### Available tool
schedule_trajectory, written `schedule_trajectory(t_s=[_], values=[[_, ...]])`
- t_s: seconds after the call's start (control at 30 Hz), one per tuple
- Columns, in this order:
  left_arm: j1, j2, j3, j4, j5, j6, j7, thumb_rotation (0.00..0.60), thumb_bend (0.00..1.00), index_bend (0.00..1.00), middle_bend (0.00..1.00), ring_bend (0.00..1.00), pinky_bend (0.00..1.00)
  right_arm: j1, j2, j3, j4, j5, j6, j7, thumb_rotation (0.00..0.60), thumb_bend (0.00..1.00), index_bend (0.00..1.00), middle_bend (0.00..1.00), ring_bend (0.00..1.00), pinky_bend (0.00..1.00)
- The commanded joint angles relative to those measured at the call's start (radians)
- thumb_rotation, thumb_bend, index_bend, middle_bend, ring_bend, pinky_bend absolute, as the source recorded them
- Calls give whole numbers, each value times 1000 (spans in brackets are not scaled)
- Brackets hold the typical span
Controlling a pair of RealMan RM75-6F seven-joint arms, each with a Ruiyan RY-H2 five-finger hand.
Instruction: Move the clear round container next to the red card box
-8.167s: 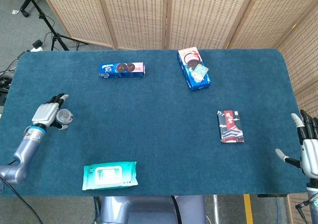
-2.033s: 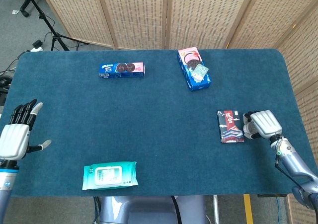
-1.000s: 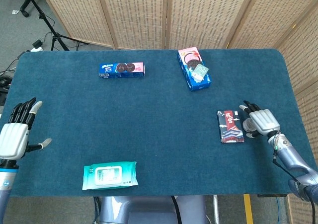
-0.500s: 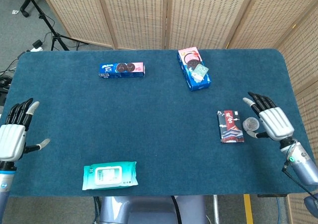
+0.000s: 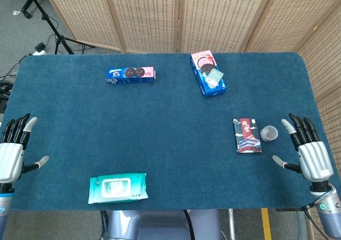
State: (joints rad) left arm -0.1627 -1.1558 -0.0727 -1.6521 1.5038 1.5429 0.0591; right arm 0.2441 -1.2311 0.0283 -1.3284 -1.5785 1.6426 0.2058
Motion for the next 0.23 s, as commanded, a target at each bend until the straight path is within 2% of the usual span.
schedule_trajectory(t_s=[0.03, 0.23], values=[[0, 1, 0, 1, 0, -3, 3, 600, 0, 0, 0, 0, 0, -20, 5, -1, -29, 21, -6, -41, 600, 0, 0, 0, 0, 0], [2, 5, -2, -3, -9, -11, -2, 600, 0, 0, 0, 0, 0, -36, 33, 12, -75, 28, 1, -63, 600, 0, 0, 0, 0, 0]])
